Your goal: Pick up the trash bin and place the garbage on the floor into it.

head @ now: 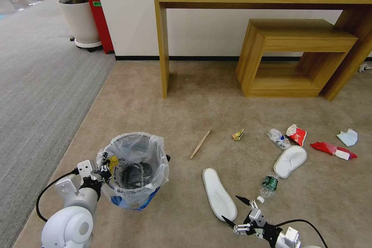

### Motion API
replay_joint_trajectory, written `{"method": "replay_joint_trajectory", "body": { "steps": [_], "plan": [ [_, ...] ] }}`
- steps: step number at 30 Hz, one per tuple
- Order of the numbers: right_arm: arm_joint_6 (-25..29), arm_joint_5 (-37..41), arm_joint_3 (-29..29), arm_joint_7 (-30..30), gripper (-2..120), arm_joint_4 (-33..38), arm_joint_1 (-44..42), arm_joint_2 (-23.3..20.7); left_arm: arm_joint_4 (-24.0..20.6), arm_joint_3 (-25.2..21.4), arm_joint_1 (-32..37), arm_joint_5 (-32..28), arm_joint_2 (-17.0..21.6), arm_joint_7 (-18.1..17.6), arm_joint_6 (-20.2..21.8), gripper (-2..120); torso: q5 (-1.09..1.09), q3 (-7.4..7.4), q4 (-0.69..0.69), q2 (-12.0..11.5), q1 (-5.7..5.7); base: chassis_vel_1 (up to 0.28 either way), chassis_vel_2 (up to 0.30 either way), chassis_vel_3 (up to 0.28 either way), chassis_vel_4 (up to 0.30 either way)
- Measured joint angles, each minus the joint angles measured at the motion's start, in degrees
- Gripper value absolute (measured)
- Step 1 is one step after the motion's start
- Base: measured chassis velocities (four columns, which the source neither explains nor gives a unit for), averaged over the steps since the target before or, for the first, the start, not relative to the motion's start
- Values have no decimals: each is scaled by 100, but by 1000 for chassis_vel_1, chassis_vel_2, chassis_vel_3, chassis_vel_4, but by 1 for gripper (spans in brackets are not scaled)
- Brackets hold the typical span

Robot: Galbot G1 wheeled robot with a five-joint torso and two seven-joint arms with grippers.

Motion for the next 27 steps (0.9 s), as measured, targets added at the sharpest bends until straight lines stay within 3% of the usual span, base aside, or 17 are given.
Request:
{"method": "replay_joint_trajectory", "body": {
  "steps": [27],
  "plan": [
    [-300, -230, -293, 596, 100, -467, 236, -43, -12, -3, 0, 49, -88, -3, 9, 3, 0, 0, 0, 0, 0, 0, 0, 0, 0]
  ]
}}
